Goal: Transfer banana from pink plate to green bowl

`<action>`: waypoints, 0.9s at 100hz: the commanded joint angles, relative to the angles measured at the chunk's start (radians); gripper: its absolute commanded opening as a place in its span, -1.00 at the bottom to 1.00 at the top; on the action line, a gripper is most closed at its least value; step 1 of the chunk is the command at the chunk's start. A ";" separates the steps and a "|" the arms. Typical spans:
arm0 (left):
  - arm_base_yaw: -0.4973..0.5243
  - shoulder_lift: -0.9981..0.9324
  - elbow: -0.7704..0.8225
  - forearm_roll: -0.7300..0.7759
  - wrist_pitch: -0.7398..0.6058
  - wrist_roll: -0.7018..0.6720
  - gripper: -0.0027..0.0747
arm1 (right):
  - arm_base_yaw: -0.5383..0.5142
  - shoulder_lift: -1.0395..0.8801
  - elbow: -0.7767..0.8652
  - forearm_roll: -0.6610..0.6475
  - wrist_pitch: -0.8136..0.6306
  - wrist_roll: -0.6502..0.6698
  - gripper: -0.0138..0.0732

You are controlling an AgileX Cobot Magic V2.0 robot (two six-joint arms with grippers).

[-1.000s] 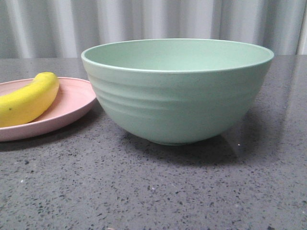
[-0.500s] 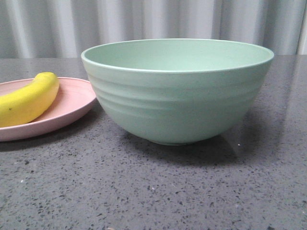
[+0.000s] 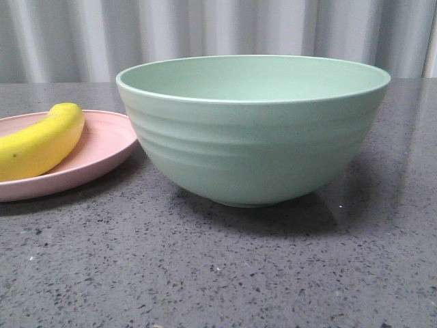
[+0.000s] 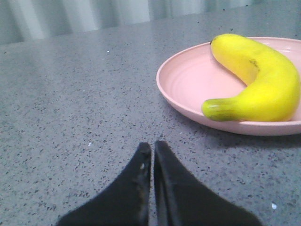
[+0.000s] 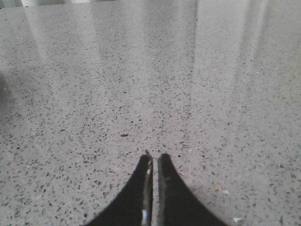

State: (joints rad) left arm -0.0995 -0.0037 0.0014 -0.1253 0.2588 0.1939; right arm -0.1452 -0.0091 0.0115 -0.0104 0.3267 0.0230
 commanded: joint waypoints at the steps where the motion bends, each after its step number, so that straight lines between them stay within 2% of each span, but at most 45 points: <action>1: 0.000 -0.028 0.009 -0.002 -0.100 -0.002 -0.98 | -0.004 -0.025 0.018 -0.013 -0.053 0.000 -0.83; 42: 0.000 -0.028 0.009 -0.014 -0.141 -0.002 -0.98 | -0.004 -0.025 0.018 -0.033 -0.186 0.000 -0.83; 90: 0.000 -0.028 0.009 -0.033 -0.141 -0.002 -0.98 | -0.004 -0.025 0.018 -0.033 -0.201 0.000 -0.83</action>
State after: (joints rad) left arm -0.0995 -0.0037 0.0014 -0.1429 0.2045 0.1939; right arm -0.1452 -0.0091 0.0115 -0.0313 0.2127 0.0230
